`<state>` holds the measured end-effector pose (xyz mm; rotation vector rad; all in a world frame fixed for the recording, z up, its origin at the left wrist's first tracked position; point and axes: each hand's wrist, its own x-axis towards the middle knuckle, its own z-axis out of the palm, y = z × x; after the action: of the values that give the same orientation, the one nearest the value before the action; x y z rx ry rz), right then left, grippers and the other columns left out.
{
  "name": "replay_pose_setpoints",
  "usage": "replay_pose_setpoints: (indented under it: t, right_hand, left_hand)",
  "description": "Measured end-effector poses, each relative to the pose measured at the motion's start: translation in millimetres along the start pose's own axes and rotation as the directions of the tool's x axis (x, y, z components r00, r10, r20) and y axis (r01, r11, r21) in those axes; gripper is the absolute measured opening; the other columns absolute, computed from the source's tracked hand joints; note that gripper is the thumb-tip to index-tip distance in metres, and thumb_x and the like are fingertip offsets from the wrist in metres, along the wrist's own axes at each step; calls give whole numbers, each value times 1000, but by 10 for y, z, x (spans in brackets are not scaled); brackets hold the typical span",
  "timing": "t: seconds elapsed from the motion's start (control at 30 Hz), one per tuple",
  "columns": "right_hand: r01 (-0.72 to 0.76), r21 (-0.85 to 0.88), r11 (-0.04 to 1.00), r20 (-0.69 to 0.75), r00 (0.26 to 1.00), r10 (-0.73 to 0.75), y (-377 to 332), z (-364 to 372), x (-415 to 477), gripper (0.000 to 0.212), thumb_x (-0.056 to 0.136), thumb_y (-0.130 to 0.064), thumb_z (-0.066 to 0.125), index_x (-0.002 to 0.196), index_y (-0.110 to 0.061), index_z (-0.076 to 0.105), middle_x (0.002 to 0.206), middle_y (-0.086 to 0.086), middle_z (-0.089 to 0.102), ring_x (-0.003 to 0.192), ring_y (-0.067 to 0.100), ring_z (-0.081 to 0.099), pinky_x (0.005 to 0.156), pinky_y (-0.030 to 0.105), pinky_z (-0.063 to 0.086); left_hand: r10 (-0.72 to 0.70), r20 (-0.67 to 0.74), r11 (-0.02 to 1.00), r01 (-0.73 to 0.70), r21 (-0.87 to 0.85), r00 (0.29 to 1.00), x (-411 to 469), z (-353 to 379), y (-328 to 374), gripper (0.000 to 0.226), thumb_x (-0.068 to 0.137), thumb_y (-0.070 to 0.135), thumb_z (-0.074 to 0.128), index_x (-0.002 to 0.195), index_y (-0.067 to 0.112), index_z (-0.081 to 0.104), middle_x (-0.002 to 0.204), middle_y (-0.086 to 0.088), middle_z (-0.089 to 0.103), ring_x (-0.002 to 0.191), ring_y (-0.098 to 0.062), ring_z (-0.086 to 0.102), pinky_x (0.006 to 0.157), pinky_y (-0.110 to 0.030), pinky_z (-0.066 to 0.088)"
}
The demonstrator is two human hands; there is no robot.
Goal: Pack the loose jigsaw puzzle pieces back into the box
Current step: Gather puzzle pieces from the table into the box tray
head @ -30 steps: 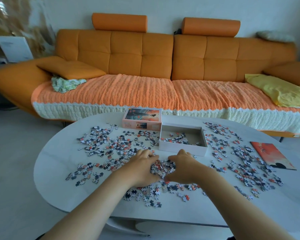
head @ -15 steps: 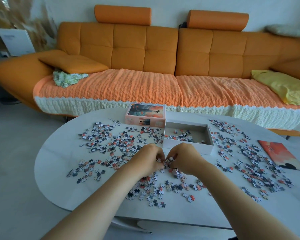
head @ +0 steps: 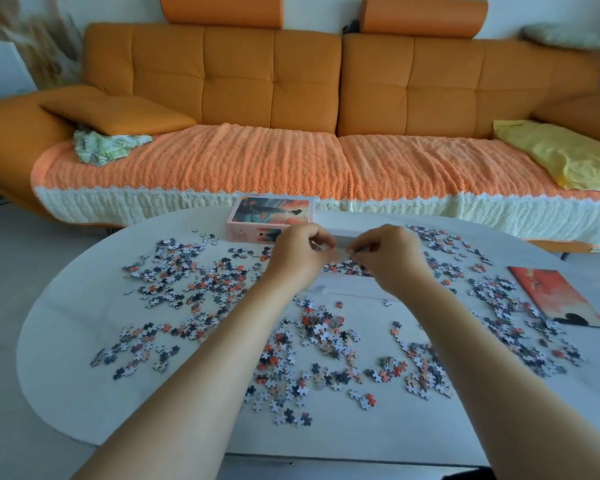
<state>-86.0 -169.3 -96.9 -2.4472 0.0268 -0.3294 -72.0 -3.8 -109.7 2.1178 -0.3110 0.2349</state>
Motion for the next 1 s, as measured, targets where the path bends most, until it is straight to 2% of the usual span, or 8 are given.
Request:
replay_pose_setpoints:
  t: [0.13,0.3,0.4,0.57,0.67,0.77,0.87,1.0]
  right_hand:
    - [19,-35,999,-68,997,-21,136,88,130,16,86,-12,70,101,-16,76,85,-4,66,64,7,55,53,7,36]
    - [67,-227,972,184,983,-25,263,160,176,24,100,-29,48,102,-21,70,80,2,68,67,18,60,55,32,50]
    - [113,-250,962,189,980,-66,250,133,163,28,100,-25,43,100,-16,69,78,4,62,63,19,57,57,36,50]
    - [107,-223,969,318,947,-31,187,79,22,29,99,-23,44,105,-15,71,83,3,70,56,16,55,55,31,51]
    - [138,-188,972,210,973,-98,149,18,-27,28,97,-18,48,110,-21,72,101,2,71,70,18,64,70,36,57]
    - [237,-135,962,83,970,-228,55,-31,-102,26,94,-12,52,107,-20,74,110,2,68,82,19,64,77,32,54]
    - [320,-122,939,238,928,-286,-50,-26,-278,26,93,-14,54,107,-24,73,113,-5,68,84,9,64,85,28,52]
    - [312,-266,912,493,857,-150,-13,106,-473,34,94,-27,54,127,-27,61,132,-5,55,111,14,56,98,33,47]
  left_hand:
    - [114,42,977,-120,176,993,107,187,-109,8,84,18,75,89,17,69,99,0,55,79,-11,54,71,-24,42]
    - [222,169,889,-270,370,960,142,270,-163,16,93,28,63,103,20,73,104,1,59,99,-19,53,88,-36,44]
    - [244,181,829,-302,470,953,131,241,-203,21,96,32,55,105,25,73,99,3,61,99,-20,50,92,-37,39]
    - [204,221,899,-272,342,954,57,154,-237,22,95,29,59,113,21,69,109,7,53,97,-11,49,86,-31,46]
    - [242,167,901,-285,326,956,-32,57,-222,19,94,23,60,111,20,66,114,7,48,101,-7,44,86,-20,37]
    - [226,81,897,-240,371,971,-154,-53,-251,9,93,18,57,102,18,61,104,7,50,96,-8,46,80,-22,40]
    - [116,132,878,-163,450,985,-325,-139,-316,7,93,18,52,95,23,56,96,11,55,89,-11,54,75,-25,45]
    - [-14,311,776,-186,603,950,-532,-193,-398,36,92,48,49,124,32,55,122,14,49,117,-11,44,104,-36,35]
